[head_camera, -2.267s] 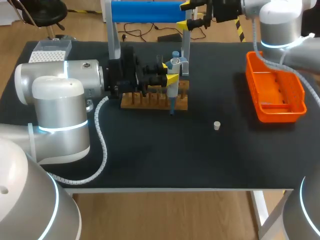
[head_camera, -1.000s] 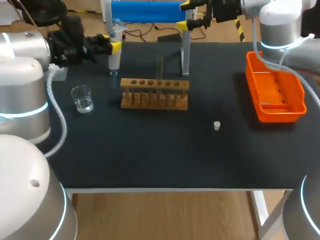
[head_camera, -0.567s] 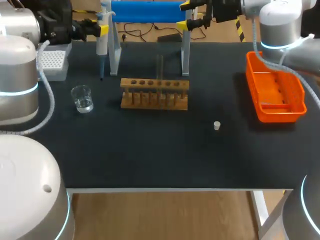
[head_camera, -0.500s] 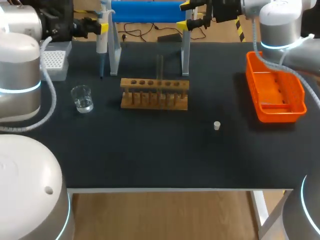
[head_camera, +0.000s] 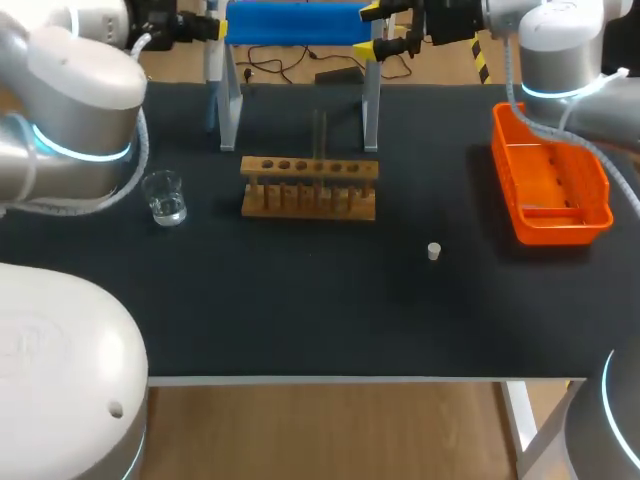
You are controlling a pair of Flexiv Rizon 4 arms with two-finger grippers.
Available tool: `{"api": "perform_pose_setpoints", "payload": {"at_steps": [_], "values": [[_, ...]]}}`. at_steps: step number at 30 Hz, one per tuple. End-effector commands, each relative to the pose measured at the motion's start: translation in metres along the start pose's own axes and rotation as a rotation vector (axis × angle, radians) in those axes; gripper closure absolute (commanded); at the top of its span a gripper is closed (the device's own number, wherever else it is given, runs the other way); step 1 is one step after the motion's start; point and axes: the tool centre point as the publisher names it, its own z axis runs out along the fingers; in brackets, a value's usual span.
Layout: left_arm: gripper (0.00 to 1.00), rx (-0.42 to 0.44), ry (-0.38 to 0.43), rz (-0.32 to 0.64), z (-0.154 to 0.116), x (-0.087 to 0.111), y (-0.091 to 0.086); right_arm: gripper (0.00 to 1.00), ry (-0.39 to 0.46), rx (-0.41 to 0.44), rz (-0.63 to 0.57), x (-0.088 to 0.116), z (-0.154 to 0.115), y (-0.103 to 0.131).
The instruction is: Invert the test tube, pick up the pipette, mount the tip to pipette, aspirate from beaker and dispense into the tube, eject the tip, return the pipette, and cap with the stopper.
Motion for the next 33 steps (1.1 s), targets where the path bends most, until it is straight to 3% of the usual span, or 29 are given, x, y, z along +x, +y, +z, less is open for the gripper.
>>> {"api": "perform_pose_setpoints", "payload": {"at_steps": [1,21,33], "values": [[1.00,-0.021,-0.032,0.004,0.028,-0.005,-0.010,0.00,0.004,0.003,0.001,-0.001,-0.001,0.000],[1.00,-0.021,-0.182,-0.044,0.078,-0.041,-0.026,0.00,0.004,0.003,0.001,-0.001,-0.001,0.000],[1.00,-0.044,-0.279,-0.086,0.095,-0.053,-0.024,0.00,0.004,0.003,0.001,-0.001,-0.001,0.000]]}}
